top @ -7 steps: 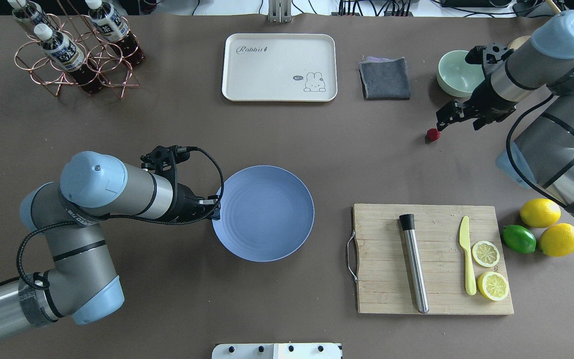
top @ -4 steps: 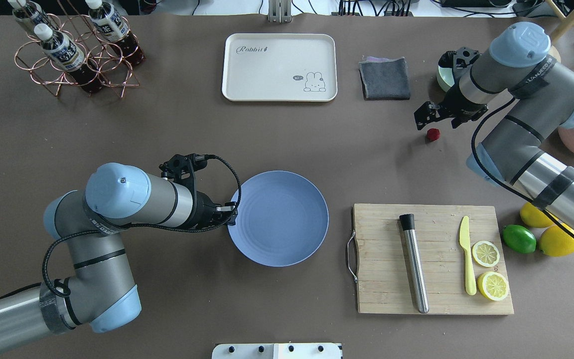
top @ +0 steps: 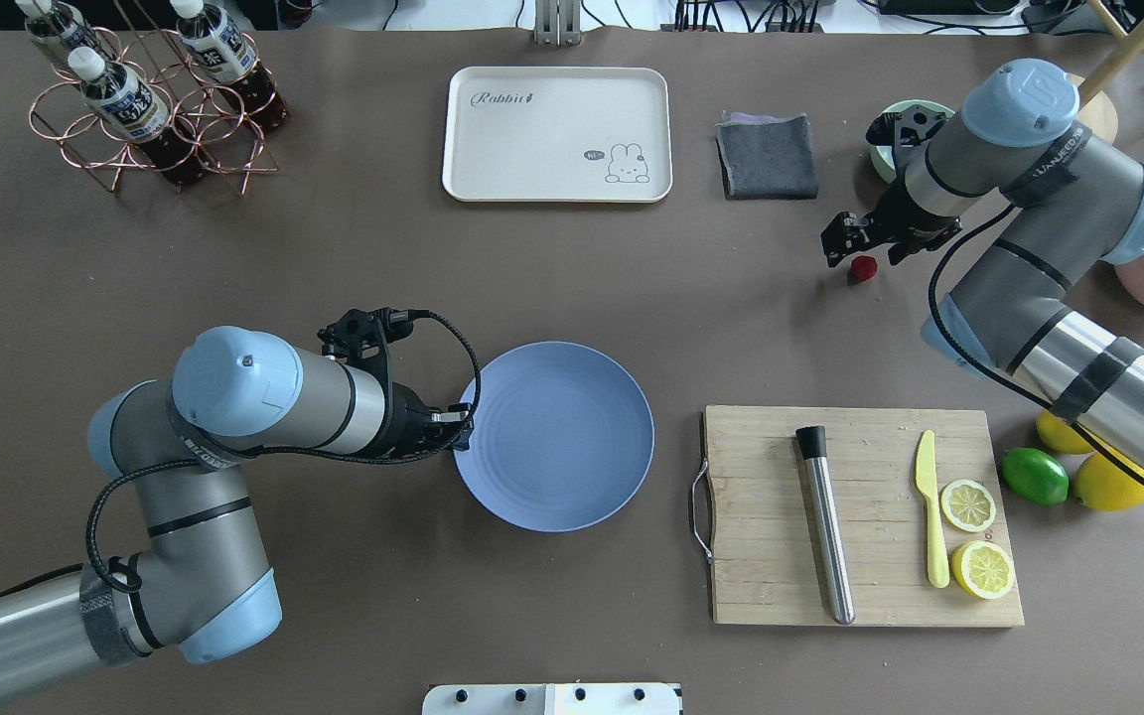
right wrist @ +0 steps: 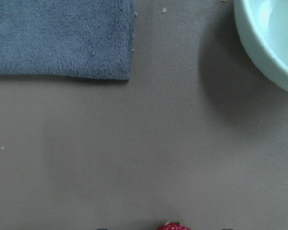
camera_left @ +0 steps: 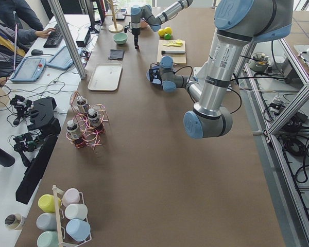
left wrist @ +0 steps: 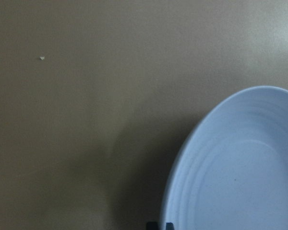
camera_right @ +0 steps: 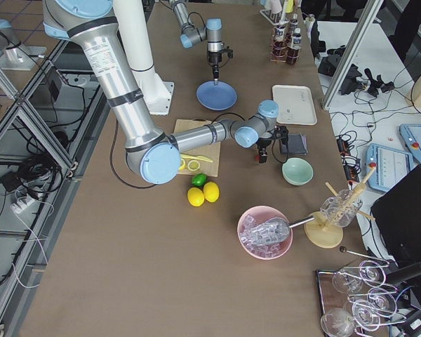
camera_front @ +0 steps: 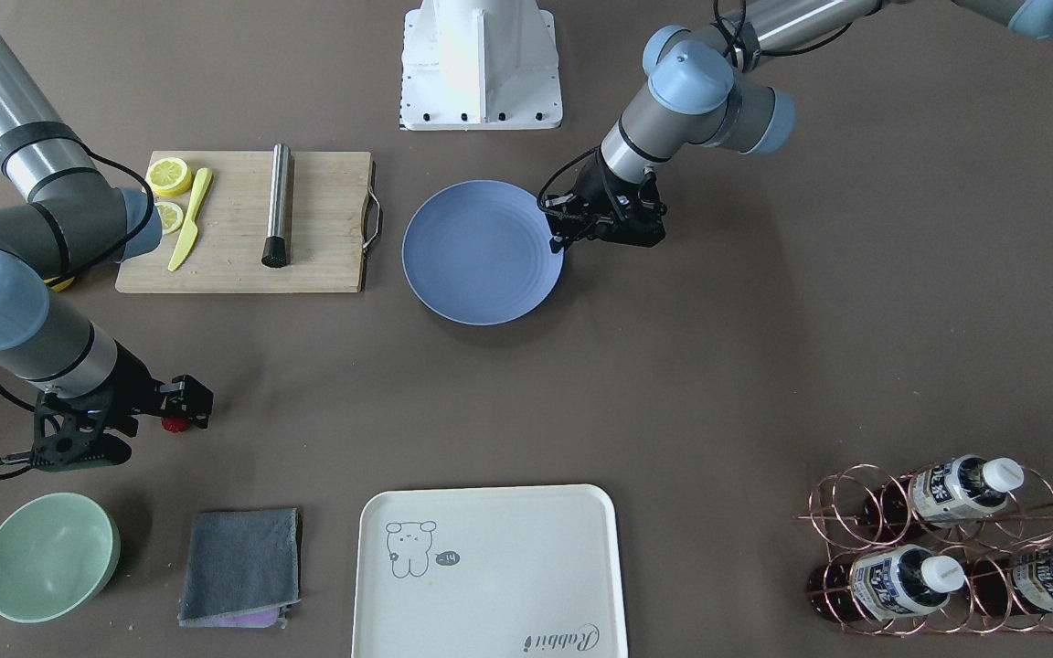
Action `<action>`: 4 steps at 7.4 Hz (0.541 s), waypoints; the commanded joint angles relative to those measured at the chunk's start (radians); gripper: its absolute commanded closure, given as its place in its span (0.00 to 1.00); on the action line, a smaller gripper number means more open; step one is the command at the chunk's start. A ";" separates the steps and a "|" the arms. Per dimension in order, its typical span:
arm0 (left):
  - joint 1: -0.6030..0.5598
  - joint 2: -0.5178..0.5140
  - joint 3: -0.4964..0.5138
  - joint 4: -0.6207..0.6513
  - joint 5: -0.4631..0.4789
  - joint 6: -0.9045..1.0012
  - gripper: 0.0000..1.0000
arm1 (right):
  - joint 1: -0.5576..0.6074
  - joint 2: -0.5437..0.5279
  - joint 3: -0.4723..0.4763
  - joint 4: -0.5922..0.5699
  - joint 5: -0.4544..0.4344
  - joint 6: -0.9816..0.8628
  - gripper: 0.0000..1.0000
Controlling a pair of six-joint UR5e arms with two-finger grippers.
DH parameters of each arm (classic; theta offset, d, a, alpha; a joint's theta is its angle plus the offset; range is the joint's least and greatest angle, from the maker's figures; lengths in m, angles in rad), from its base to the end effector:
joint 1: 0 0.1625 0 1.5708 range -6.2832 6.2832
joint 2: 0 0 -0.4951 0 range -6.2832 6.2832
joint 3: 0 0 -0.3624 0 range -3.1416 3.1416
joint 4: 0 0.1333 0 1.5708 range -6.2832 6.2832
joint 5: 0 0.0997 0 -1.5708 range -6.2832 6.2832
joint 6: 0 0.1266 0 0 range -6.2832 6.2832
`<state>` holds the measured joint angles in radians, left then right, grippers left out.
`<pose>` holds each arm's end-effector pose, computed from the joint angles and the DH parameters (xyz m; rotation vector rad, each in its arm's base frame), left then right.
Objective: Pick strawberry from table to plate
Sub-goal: 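Slide the plate farther with the left gripper while the right gripper reaches the strawberry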
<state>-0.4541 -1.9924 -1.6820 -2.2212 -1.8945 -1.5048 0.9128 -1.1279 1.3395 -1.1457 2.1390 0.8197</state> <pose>0.5555 -0.3747 0.3832 0.0261 1.2053 -0.1485 -0.3827 -0.6017 0.5602 0.0881 -0.8214 -0.0284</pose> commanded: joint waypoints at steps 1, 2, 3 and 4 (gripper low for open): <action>-0.001 0.001 -0.004 0.000 0.000 -0.002 1.00 | -0.005 -0.004 0.000 0.001 0.001 0.001 0.49; -0.002 0.001 -0.002 0.000 0.000 -0.002 0.53 | -0.005 -0.004 0.000 0.000 -0.001 -0.001 0.56; -0.002 0.003 -0.004 0.000 0.000 -0.002 0.35 | -0.006 -0.001 0.000 0.001 -0.001 0.005 0.73; -0.003 0.003 -0.004 0.000 0.000 -0.002 0.32 | -0.005 -0.001 0.001 0.001 0.001 -0.005 1.00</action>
<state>-0.4560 -1.9901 -1.6854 -2.2212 -1.8945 -1.5063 0.9075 -1.1299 1.3393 -1.1447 2.1389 0.8212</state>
